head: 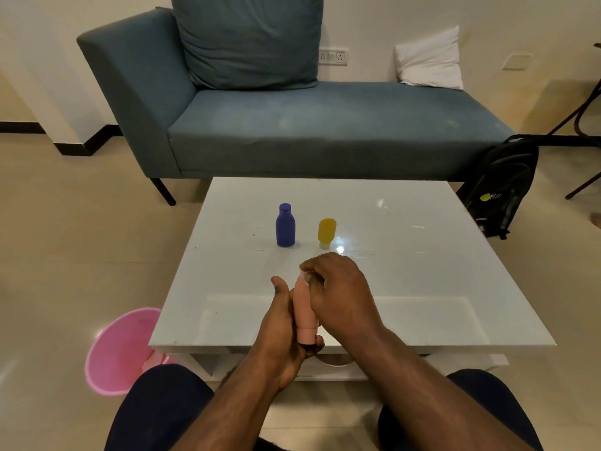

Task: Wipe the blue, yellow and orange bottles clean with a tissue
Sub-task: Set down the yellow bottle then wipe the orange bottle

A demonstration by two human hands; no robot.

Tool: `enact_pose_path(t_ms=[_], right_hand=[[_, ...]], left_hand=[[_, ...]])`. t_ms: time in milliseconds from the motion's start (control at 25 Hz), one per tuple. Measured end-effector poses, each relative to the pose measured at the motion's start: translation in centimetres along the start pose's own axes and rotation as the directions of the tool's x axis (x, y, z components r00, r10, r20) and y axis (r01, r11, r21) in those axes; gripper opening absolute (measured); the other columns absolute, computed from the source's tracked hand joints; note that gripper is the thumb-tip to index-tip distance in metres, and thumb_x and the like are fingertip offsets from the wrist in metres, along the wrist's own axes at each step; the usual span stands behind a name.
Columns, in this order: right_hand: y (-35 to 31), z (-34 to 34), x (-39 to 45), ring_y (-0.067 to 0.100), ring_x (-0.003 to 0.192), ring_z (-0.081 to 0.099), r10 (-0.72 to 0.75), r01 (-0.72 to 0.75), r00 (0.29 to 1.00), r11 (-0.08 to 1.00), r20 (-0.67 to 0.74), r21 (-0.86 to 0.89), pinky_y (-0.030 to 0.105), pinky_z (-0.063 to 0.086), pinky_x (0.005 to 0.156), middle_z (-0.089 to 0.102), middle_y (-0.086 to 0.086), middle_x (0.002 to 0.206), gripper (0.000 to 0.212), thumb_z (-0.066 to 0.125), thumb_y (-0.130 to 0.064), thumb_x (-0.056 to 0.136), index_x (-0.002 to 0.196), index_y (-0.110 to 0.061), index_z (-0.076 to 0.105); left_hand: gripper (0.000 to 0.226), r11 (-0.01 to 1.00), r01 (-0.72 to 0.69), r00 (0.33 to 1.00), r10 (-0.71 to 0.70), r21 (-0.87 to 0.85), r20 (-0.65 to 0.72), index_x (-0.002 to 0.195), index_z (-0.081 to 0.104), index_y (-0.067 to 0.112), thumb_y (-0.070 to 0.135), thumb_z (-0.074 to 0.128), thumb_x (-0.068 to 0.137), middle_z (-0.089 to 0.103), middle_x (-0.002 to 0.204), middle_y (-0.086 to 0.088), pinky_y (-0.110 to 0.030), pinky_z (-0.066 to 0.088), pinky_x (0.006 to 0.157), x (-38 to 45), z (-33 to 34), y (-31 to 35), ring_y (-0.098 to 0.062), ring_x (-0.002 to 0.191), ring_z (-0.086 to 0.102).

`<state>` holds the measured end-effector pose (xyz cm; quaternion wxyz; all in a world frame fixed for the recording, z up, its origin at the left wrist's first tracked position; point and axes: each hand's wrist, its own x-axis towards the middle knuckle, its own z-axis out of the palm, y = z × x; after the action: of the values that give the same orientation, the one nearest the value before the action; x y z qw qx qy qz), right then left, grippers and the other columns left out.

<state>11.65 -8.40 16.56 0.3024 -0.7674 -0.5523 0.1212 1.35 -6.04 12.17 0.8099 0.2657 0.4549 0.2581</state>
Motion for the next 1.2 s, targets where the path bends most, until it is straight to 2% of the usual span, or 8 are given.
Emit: enact_pose_path(t_ms=[200,360,560,760,920,1000,1120,1200], right_hand=[[-1.4,1.3,-2.1,0.017,0.102,0.053,-0.151,0.154,0.987,0.986,0.049,-0.066,0.033,0.043,0.097,0.064,0.002,0.111,0.023,0.058,-0.024,0.090,0.111,-0.017,0.065],[0.5,0.2,-0.3,0.013,0.108,0.054,0.034,-0.028,0.998,0.994,-0.060,0.102,0.022,0.037,0.099,0.062,0.000,0.118,0.024,0.052,-0.021,0.094,0.116,-0.019,0.063],[0.4,0.9,-3.5,0.010,0.100,0.055,-0.034,0.035,0.999,0.994,-0.013,0.107,0.023,0.045,0.094,0.062,-0.002,0.112,0.022,0.055,-0.020,0.091,0.110,-0.019,0.064],[0.8,-0.5,-1.6,-0.007,0.089,0.054,0.175,-0.129,0.979,0.929,-0.105,0.347,-0.001,0.038,0.073,0.059,-0.021,0.095,0.024,0.057,-0.011,0.087,0.099,-0.030,0.064],[-0.4,-0.1,-3.3,-0.009,0.093,0.053,0.121,-0.067,0.987,0.908,-0.105,0.413,0.002,0.041,0.075,0.059,-0.024,0.091,0.023,0.060,-0.013,0.086,0.095,-0.034,0.063],[-0.3,0.1,-2.8,-0.008,0.093,0.054,0.127,-0.069,0.985,0.909,-0.114,0.410,0.001,0.041,0.075,0.060,-0.022,0.093,0.021,0.059,-0.014,0.088,0.097,-0.031,0.065],[0.2,-0.2,-1.3,-0.010,0.091,0.054,0.168,-0.108,0.979,0.905,-0.113,0.412,-0.001,0.039,0.073,0.062,-0.019,0.097,0.021,0.059,-0.015,0.089,0.100,-0.031,0.066],[0.1,-0.1,-1.5,-0.010,0.091,0.054,0.159,-0.097,0.978,0.916,-0.132,0.388,-0.001,0.039,0.075,0.062,-0.019,0.100,0.020,0.058,-0.017,0.090,0.103,-0.029,0.066]], left_hand=[[0.058,0.996,0.000,1.000,0.001,-0.091,0.019,0.127,0.066,0.018,0.059,0.034,0.101,0.076,0.114,-0.013,-0.050,0.056,0.091,0.2,-0.5,0.0,-0.033,0.112,0.069],[0.040,1.000,-0.012,1.000,0.011,-0.029,-0.021,0.117,0.066,0.020,0.048,0.043,0.101,0.078,0.105,-0.011,-0.058,0.049,0.100,-0.4,0.1,-0.1,-0.039,0.114,0.066],[0.035,0.998,-0.042,0.999,0.041,-0.056,-0.011,0.121,0.061,0.025,0.048,0.043,0.102,0.076,0.109,-0.012,-0.049,0.061,0.081,-0.5,0.0,0.6,-0.031,0.099,0.073],[0.039,0.998,-0.052,0.999,0.051,-0.033,-0.014,0.129,0.059,0.020,0.046,0.049,0.101,0.070,0.117,-0.020,-0.043,0.058,0.070,-0.7,0.2,0.5,-0.032,0.095,0.069],[0.034,0.996,-0.086,0.996,0.086,0.020,-0.032,0.121,0.066,0.025,0.046,0.048,0.102,0.075,0.112,-0.013,-0.055,0.054,0.096,-0.7,0.7,1.2,-0.032,0.107,0.070],[0.035,0.994,-0.096,0.995,0.097,0.047,-0.030,0.118,0.068,0.024,0.048,0.049,0.101,0.077,0.107,-0.011,-0.049,0.055,0.091,-0.9,1.1,1.2,-0.029,0.101,0.072],[0.046,0.997,-0.077,0.997,0.078,0.017,-0.029,0.119,0.068,0.019,0.056,0.051,0.096,0.076,0.101,-0.013,-0.036,0.051,0.066,-1.2,1.2,1.1,-0.023,0.081,0.069],[0.055,0.998,-0.059,0.998,0.058,-0.006,-0.030,0.122,0.067,0.018,0.061,0.053,0.091,0.076,0.106,-0.015,-0.038,0.053,0.073,-1.1,1.0,1.2,-0.027,0.089,0.070]])
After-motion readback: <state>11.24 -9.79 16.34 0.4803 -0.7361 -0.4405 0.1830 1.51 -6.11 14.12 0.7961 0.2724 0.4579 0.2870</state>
